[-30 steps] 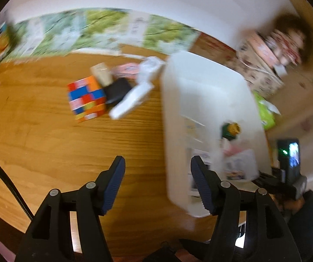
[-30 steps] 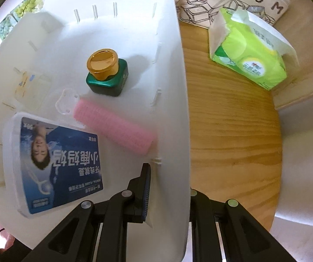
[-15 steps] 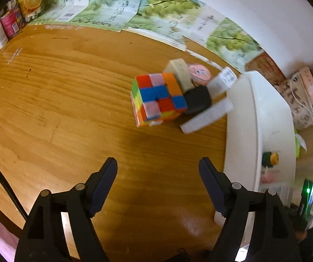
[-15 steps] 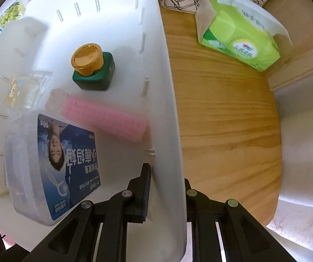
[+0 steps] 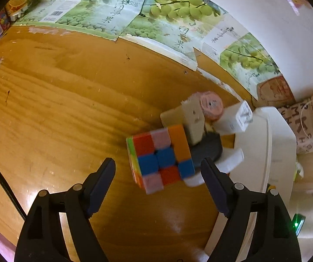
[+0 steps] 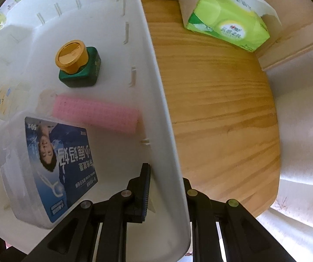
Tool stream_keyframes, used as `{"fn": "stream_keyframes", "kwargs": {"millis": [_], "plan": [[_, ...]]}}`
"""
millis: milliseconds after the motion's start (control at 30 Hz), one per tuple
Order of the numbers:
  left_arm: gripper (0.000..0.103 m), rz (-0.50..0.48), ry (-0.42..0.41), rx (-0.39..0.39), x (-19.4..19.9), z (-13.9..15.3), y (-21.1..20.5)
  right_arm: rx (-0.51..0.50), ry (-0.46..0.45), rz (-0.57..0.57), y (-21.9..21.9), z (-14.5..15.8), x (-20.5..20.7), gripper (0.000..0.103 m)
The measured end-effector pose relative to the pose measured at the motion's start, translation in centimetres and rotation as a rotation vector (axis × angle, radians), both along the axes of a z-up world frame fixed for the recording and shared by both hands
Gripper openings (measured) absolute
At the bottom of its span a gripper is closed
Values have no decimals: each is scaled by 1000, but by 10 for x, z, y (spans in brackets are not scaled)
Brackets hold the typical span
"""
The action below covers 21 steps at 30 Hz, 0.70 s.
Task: Organize rigid objects
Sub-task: 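Move the left tool to the Rubik's cube and grasp it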
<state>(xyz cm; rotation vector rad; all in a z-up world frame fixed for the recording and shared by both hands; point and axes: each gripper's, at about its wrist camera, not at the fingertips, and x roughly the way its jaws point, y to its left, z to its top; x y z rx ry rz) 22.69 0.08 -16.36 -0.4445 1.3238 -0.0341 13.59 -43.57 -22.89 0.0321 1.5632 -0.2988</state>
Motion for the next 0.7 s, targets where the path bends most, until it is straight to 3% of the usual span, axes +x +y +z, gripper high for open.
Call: {"fn": "stream_keyframes", "kwargs": {"millis": [400,700], "plan": [[83,-7,81,-2,21,-20,-3,-8,46,-30,-9,0,19,20],[81,-7,124,-60,22,-29,1,-37,61,-39,-3,-10,25,23]]}}
